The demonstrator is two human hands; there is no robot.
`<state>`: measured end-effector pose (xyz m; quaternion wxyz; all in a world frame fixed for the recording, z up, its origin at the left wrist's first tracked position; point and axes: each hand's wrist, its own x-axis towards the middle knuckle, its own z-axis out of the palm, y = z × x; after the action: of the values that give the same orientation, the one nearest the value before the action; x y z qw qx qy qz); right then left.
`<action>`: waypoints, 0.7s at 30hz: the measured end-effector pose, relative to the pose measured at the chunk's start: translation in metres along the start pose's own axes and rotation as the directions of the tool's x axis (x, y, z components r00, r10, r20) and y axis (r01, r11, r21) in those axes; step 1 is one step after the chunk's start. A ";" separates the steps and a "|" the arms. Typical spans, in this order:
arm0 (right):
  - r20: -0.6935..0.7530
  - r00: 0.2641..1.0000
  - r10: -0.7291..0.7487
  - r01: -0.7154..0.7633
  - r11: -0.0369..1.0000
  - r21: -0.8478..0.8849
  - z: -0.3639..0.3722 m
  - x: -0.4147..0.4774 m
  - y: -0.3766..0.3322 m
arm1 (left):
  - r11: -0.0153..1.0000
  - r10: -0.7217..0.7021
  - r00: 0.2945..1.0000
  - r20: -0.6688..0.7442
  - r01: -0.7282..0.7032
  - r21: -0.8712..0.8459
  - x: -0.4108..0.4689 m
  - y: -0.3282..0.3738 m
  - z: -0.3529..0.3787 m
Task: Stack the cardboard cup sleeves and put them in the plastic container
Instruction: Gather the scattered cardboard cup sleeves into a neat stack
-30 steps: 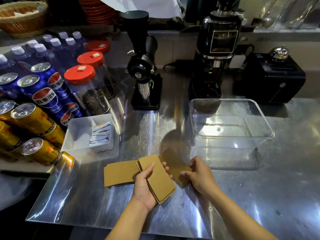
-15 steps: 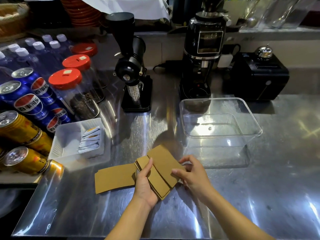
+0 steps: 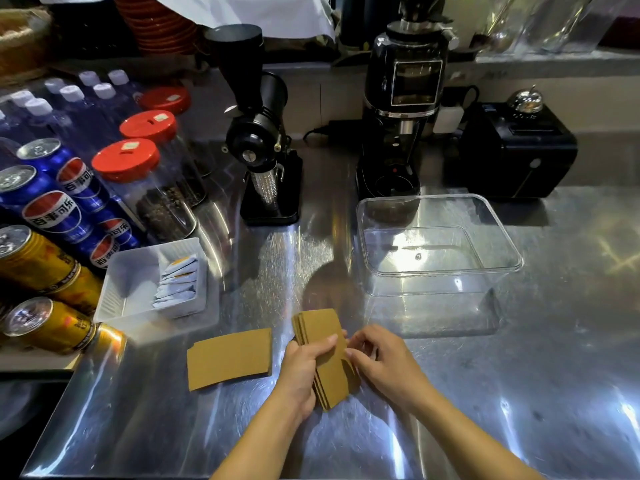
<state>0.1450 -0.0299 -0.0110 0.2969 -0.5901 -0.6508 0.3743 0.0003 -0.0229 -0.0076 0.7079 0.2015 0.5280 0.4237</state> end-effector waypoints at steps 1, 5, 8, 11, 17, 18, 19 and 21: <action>-0.018 0.999 -0.028 0.028 0.999 -0.025 -0.003 0.000 0.001 | 0.990 0.065 0.997 -0.038 -0.060 0.127 -0.001 0.001 0.001; -0.082 0.992 -0.096 0.102 0.991 0.081 -0.020 0.005 -0.001 | 0.743 0.189 0.972 0.137 -0.233 0.627 -0.001 0.009 0.005; -0.009 0.990 -0.142 0.141 0.973 0.183 -0.032 0.009 -0.005 | 0.476 0.112 0.956 0.272 -0.292 0.830 -0.001 0.014 0.009; 0.145 0.976 -0.163 0.121 0.958 0.260 -0.039 0.012 -0.007 | 0.266 0.108 0.930 0.352 -0.368 0.891 -0.001 0.019 0.013; 0.021 0.995 -0.098 0.091 0.971 0.220 -0.039 0.010 0.006 | 0.145 0.317 0.900 0.299 -0.358 0.922 0.006 0.021 0.013; -0.010 0.997 -0.074 0.075 0.971 0.225 -0.039 0.009 0.010 | 0.194 0.355 0.893 0.276 -0.360 0.913 0.008 0.019 0.010; -0.041 0.998 -0.050 0.058 0.970 0.238 -0.040 0.009 0.013 | 0.265 0.374 0.892 0.252 -0.363 0.893 0.009 0.018 0.007; -0.094 0.996 0.000 0.026 0.961 0.277 -0.040 0.006 0.020 | 0.423 0.381 0.903 0.197 -0.360 0.831 0.012 0.012 0.001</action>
<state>0.1881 -0.0181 -0.0062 0.4092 -0.5553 -0.5811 0.4319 -0.0028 -0.0061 -0.0052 0.3996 0.6281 0.6165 0.2563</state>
